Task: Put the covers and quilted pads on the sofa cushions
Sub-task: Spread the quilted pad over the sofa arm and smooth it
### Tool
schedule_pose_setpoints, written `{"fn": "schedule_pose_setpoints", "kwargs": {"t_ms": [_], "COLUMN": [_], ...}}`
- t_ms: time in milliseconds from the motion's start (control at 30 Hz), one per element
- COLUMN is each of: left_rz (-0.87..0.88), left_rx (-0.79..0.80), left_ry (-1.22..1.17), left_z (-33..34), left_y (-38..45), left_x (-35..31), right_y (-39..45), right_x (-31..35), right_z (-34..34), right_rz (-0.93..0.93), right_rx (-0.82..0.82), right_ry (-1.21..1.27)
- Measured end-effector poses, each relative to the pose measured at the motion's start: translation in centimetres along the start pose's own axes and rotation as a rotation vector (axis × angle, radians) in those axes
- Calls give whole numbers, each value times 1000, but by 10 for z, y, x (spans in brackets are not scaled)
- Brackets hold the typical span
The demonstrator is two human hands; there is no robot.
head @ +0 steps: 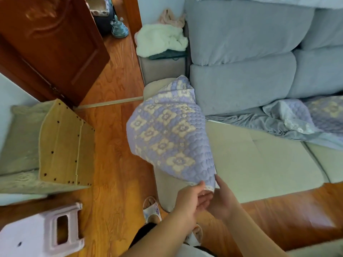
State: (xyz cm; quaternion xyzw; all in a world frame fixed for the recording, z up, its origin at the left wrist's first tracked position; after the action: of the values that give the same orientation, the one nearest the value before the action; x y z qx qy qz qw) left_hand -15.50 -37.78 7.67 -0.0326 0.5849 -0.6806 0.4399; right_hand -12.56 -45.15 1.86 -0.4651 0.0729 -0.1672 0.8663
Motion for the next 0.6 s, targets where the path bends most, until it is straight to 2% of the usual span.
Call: {"fn": "schedule_pose_setpoints", "kwargs": {"t_ms": [100,167,200,267,367,433,500,600], "left_rz": [137,313,383,413,291,277,330,487], "left_rx": [68,-32,-113,-223,-266,-287,-341,-564], "left_ry": [457,895,1026,1051,1042,1044,998,917], "left_z": [-22,-56,-71,-91,-87,-68,-51,-66], "left_y": [11,21,23,31,65,84,94,91], "left_x": [-2,-9,-14,-18,-17,-22,-34,-88], "right_y": [-8,-21,-28,-41,-47,-40,-36,-43], "right_x": [34,51,55,62,65,67,71,74], "right_z": [-7,-7,-5,4,14,17,17,13], "right_rz": [-211,-251,-238,-218,-178,-145,-147,-153], "right_rx": [-70,-107,-103,-63,-29,-31,-44,-56], "right_ry": [171,250,279,360,535,574,568,556]}}
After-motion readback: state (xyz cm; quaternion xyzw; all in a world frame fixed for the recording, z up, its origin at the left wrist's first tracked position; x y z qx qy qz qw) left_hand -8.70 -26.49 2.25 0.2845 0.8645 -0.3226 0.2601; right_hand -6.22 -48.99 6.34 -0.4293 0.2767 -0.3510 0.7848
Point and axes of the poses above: each hand's wrist, its own y-axis towards the middle knuckle, its own z-axis out of the palm, x = y × z, the point moved 9 cm from there along y, towards the middle knuckle, and after that the axes turned 6 degrees about z, right-handed, at the moved point
